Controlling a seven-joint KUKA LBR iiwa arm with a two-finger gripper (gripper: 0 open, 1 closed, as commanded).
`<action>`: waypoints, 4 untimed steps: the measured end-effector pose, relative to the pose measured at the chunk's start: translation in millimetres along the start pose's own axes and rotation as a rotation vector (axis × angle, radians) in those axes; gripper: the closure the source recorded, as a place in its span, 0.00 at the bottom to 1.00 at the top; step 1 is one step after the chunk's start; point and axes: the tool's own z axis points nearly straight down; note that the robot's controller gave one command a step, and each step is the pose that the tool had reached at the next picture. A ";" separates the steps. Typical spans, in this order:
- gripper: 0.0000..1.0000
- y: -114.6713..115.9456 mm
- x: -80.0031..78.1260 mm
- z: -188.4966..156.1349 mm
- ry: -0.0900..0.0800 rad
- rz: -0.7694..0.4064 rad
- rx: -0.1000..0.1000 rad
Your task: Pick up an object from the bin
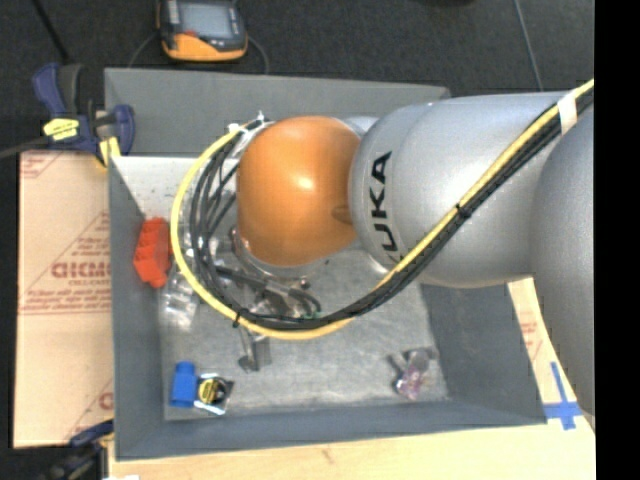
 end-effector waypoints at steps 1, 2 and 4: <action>0.00 43.6 6.0 122.8 0.008 0.154 -0.001; 0.00 33.2 3.2 141.9 0.006 0.342 0.001; 1.00 34.9 2.3 97.5 -0.003 0.339 -0.001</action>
Offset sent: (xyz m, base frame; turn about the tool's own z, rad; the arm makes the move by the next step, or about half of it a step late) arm -0.0214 0.0371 -0.1192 0.1573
